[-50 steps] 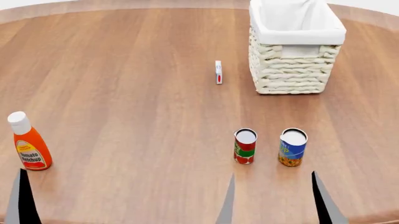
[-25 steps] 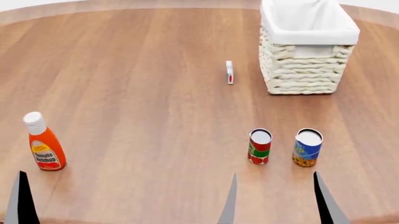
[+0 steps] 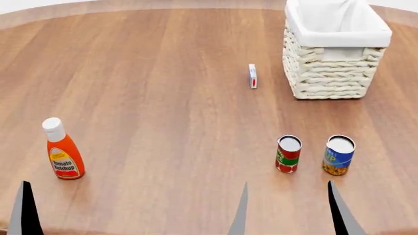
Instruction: Pick up the cream cheese box, and put it in the basket.
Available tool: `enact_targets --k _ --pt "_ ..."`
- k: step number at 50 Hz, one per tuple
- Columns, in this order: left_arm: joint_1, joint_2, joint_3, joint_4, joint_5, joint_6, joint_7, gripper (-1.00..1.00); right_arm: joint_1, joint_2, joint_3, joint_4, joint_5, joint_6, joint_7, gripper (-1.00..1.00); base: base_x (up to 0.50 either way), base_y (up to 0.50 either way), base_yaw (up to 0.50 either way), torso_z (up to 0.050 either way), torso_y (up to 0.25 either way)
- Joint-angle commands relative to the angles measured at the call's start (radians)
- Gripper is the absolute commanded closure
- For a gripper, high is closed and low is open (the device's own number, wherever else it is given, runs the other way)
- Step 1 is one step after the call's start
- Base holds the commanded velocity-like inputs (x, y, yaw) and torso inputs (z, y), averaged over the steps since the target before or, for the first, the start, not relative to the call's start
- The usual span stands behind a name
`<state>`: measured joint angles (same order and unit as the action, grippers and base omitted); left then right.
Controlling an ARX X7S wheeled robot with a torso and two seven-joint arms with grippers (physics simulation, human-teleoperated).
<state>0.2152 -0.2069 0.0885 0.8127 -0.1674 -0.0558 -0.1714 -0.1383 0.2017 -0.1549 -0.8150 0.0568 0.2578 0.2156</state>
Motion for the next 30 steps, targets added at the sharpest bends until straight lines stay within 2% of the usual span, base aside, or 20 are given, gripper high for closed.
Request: enact_targets --k 1,11,30 --pt "0.000 -0.007 0.007 -0.005 0.001 0.007 -0.008 -1.00 0.006 0.005 -0.017 0.005 -0.016 0.010 0.014 -1.00 0.00 0.00 0.00 0.000 0.000" --pt "-0.001 -0.014 0.013 -0.008 -0.001 0.008 -0.015 -1.00 0.009 0.013 -0.018 0.003 -0.002 0.016 0.017 -1.00 0.03 0.00 0.00 0.000 0.000" --pt "-0.004 -0.026 0.018 -0.017 -0.005 0.017 -0.028 -1.00 0.011 0.022 -0.020 0.000 0.013 0.015 0.031 -1.00 0.36 0.00 0.00 0.000 0.000"
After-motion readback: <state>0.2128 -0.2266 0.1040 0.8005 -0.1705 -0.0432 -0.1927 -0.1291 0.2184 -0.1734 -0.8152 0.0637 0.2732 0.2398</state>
